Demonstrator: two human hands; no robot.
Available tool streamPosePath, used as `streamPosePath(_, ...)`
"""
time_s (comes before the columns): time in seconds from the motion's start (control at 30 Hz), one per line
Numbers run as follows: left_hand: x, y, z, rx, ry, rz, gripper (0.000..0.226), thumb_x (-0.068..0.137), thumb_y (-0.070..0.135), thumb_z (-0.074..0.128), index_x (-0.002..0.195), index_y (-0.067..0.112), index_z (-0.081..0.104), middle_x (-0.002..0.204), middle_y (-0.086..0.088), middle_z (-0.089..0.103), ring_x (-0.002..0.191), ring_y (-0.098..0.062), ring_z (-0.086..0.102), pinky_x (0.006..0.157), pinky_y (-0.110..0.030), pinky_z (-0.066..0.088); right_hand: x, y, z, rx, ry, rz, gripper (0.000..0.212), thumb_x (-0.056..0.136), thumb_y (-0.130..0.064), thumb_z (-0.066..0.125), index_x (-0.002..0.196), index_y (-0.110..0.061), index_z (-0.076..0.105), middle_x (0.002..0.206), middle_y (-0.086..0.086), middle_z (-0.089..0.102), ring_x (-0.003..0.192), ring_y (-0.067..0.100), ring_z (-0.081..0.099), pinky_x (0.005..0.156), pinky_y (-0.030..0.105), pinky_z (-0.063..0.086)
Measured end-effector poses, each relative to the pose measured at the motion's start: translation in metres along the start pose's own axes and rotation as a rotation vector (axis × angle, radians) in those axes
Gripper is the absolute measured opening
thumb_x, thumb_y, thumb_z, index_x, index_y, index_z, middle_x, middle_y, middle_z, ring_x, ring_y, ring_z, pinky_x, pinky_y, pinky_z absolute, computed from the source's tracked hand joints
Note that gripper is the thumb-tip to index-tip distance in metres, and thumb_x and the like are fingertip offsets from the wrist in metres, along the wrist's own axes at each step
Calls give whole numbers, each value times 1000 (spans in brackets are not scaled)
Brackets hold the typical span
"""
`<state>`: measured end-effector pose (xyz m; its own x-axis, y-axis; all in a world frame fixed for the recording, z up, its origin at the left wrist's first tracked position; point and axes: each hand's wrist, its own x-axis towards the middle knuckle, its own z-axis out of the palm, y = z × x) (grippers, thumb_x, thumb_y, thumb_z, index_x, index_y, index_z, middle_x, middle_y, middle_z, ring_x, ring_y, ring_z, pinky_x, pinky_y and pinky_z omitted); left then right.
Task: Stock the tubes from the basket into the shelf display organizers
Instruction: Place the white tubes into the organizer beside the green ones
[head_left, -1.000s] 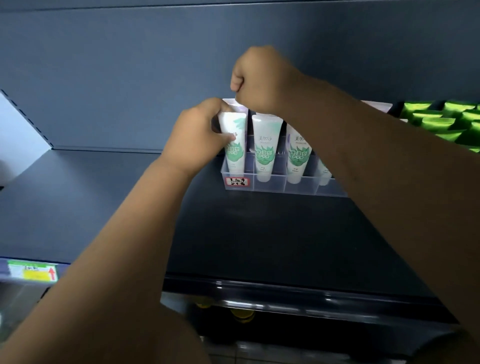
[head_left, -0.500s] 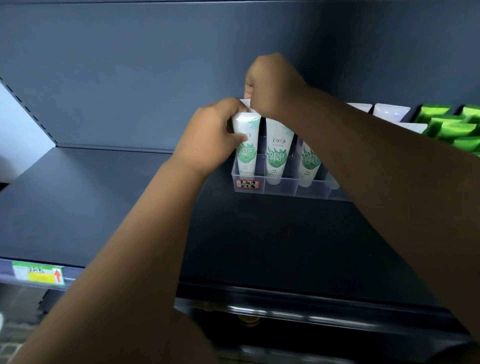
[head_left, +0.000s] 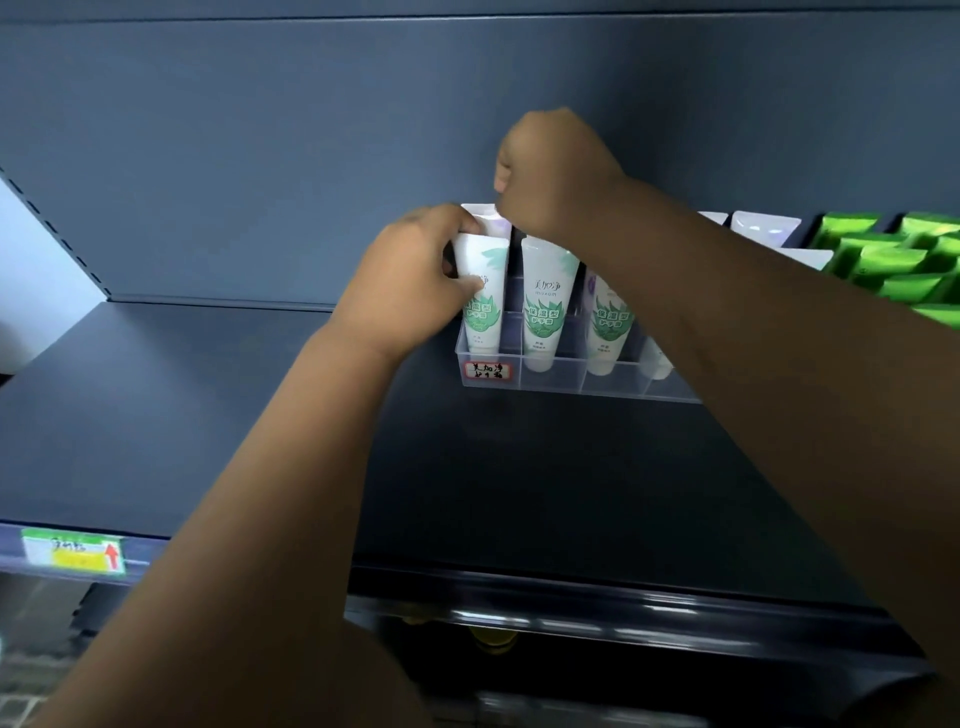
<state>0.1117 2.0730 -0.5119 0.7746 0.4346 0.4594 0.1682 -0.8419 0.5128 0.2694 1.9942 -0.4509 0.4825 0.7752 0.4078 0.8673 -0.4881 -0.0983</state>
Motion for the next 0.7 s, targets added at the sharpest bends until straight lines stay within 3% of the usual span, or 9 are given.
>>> streamPosePath(0.27, 4, 13, -2, 23, 35, 34, 41, 81, 32, 75, 119, 19, 65, 117, 3, 66, 108, -20, 61, 92, -31, 49, -11, 37, -20, -76, -59, 22, 12, 74, -5, 57, 71, -3, 69, 78, 16, 69, 81, 35, 67, 75, 32, 55)
streamPosePath(0.4, 5, 32, -3, 66, 80, 148, 43, 82, 46, 63, 117, 20, 68, 115, 5, 68, 110, -24, 58, 93, -38, 49, -22, 39, -21, -69, -91, 19, 18, 74, -7, 63, 85, -6, 76, 88, 13, 74, 87, 32, 70, 83, 38, 59)
streamPosePath(0.6, 12, 45, 3, 184, 26, 199, 33, 87, 43, 70, 116, 28, 72, 113, 10, 72, 115, -27, 56, 95, -47, 49, -24, 41, -15, -30, -61, 33, 19, 77, -7, 68, 92, -11, 78, 93, 12, 75, 92, 30, 71, 86, 37, 58)
streamPosePath(0.7, 20, 51, 6, 197, -20, 172, 27, 83, 40, 73, 108, 30, 74, 106, 12, 72, 113, -23, 58, 94, -46, 50, -25, 43, -11, -62, -90, 44, 5, 78, -7, 68, 75, -10, 71, 79, 10, 68, 88, 32, 68, 75, 31, 51)
